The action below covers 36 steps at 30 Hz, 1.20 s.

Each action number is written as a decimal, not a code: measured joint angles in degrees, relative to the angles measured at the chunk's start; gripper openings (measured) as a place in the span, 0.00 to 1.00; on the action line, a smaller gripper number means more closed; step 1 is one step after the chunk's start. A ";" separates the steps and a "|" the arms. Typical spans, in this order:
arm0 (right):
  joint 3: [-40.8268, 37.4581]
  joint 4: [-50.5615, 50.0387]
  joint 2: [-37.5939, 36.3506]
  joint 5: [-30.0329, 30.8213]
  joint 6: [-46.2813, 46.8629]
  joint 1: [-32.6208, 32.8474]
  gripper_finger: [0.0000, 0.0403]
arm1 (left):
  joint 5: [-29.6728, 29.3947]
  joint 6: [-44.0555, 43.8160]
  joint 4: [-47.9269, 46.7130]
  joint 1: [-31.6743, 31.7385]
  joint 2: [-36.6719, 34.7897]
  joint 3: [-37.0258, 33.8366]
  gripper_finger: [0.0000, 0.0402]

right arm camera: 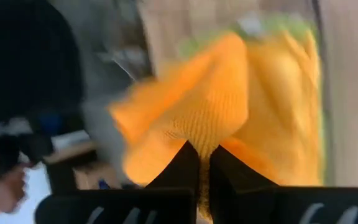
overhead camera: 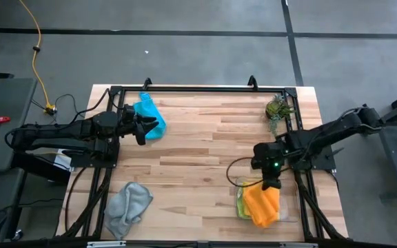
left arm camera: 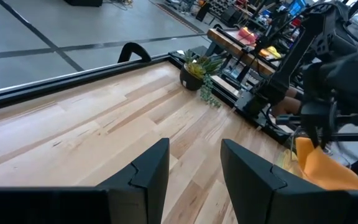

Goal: Fold microfiber towels
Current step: Put the orange microfiber cloth into the transparent bin

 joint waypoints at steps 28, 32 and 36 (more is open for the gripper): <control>0.10 -10.54 -0.49 1.34 28.62 0.52 0.00 | 0.46 1.95 -1.49 0.00 0.00 0.00 0.33; 0.05 -11.29 1.80 3.07 31.53 0.54 0.00 | 0.46 1.68 -2.10 0.00 0.02 0.00 0.33; 0.05 -12.23 1.99 4.98 35.01 0.52 0.00 | 0.47 1.65 -2.43 0.00 0.01 0.00 0.33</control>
